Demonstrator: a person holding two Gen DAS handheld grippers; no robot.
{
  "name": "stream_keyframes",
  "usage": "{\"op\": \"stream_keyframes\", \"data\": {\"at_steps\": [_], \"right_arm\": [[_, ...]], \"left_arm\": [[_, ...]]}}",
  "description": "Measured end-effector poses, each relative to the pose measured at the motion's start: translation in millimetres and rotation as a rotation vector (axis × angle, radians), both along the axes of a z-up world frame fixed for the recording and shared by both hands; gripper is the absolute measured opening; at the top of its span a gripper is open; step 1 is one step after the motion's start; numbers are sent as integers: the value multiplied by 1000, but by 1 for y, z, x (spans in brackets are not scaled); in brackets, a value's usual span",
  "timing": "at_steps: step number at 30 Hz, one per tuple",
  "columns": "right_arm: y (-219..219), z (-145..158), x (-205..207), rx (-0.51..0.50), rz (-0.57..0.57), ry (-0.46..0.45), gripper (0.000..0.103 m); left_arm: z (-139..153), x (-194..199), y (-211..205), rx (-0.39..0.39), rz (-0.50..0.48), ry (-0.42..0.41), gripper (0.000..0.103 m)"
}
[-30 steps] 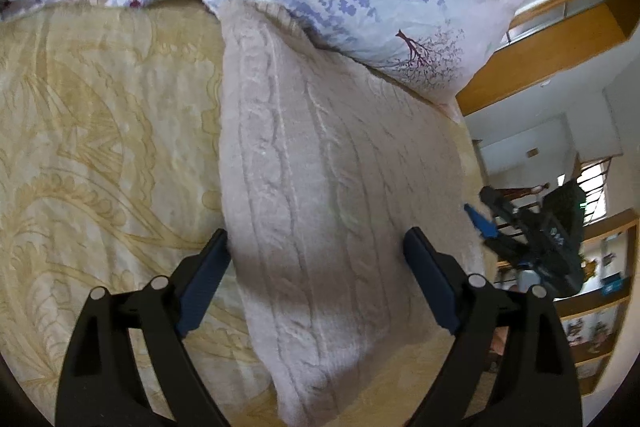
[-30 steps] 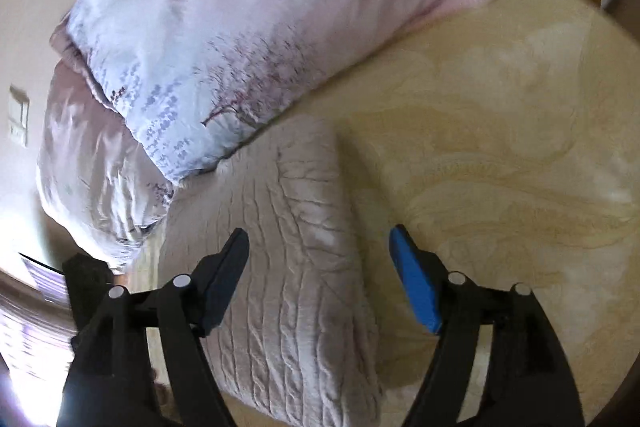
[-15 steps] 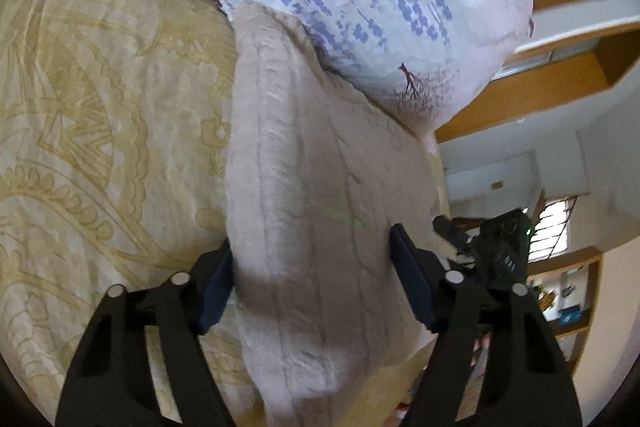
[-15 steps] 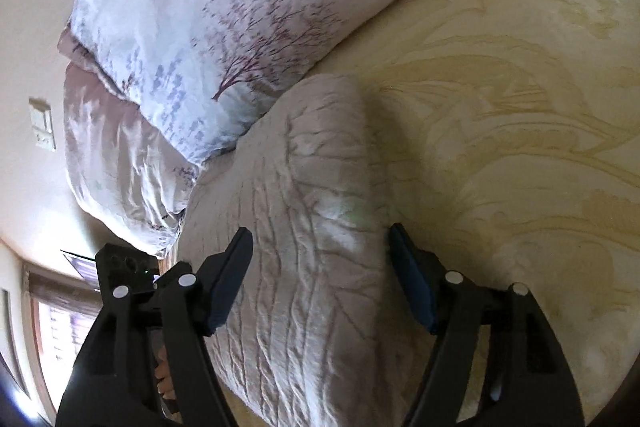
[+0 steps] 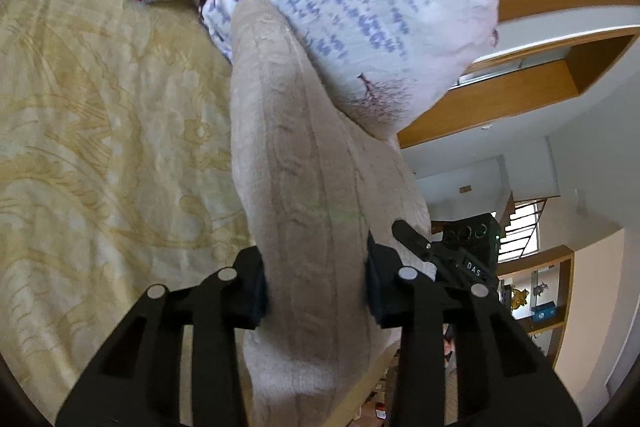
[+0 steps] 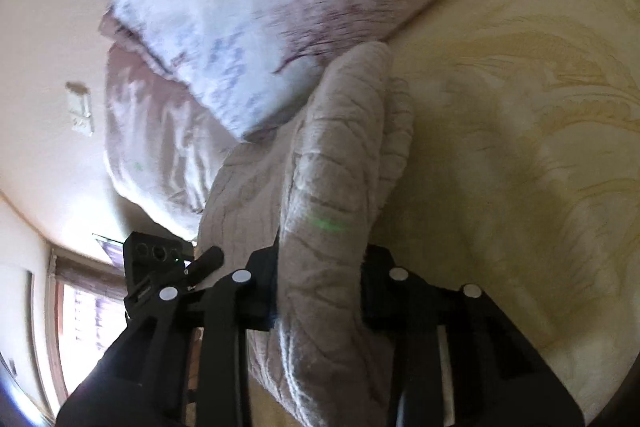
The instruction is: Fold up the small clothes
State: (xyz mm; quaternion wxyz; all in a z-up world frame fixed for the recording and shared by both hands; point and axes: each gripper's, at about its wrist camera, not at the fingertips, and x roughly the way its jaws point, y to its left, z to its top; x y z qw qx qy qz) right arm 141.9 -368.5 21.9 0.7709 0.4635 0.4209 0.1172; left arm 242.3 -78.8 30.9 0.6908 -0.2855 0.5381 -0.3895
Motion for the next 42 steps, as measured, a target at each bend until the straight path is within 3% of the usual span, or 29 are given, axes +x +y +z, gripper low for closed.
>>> {"op": "stream_keyframes", "data": {"at_steps": [7, 11, 14, 16, 19, 22, 27, 28, 29, 32, 35, 37, 40, 42], "right_arm": [[63, 31, 24, -43, 88, -105, 30], [112, 44, 49, -104, 149, -151, 30], [144, 28, 68, -173, 192, -99, 30], [161, 6, 79, -220, 196, -13, 34], [156, 0, 80, -174, 180, 0, 42], [145, 7, 74, -191, 167, 4, 47], [120, 23, 56, -219, 85, -64, 46], [122, 23, 57, -223, 100, -68, 43], [126, 23, 58, -238, 113, -68, 24], [142, 28, 64, -433, 91, -60, 12], [146, 25, 75, -512, 50, -26, 10], [147, 22, 82, -554, 40, 3, 10], [154, 31, 79, -621, 76, 2, 12], [156, 46, 65, -665, 74, -36, 22]], "left_arm": [[31, -6, 70, 3, 64, -73, 37], [41, -3, 124, 47, 126, -105, 39], [19, 7, 160, 124, 172, -58, 40], [-1, 11, 172, 181, 192, -20, 43], [-23, 14, 187, 103, 210, 35, 47], [-16, 4, 196, 126, 217, 3, 51], [18, -16, 193, 254, 252, -165, 60], [27, -20, 183, 288, 251, -207, 61], [34, -24, 175, 321, 247, -246, 62], [49, -38, 156, 459, 233, -364, 65], [53, -44, 140, 611, 234, -439, 71], [49, -44, 135, 665, 224, -445, 71], [42, -44, 134, 707, 221, -436, 74], [43, -46, 137, 719, 233, -445, 77]]}}
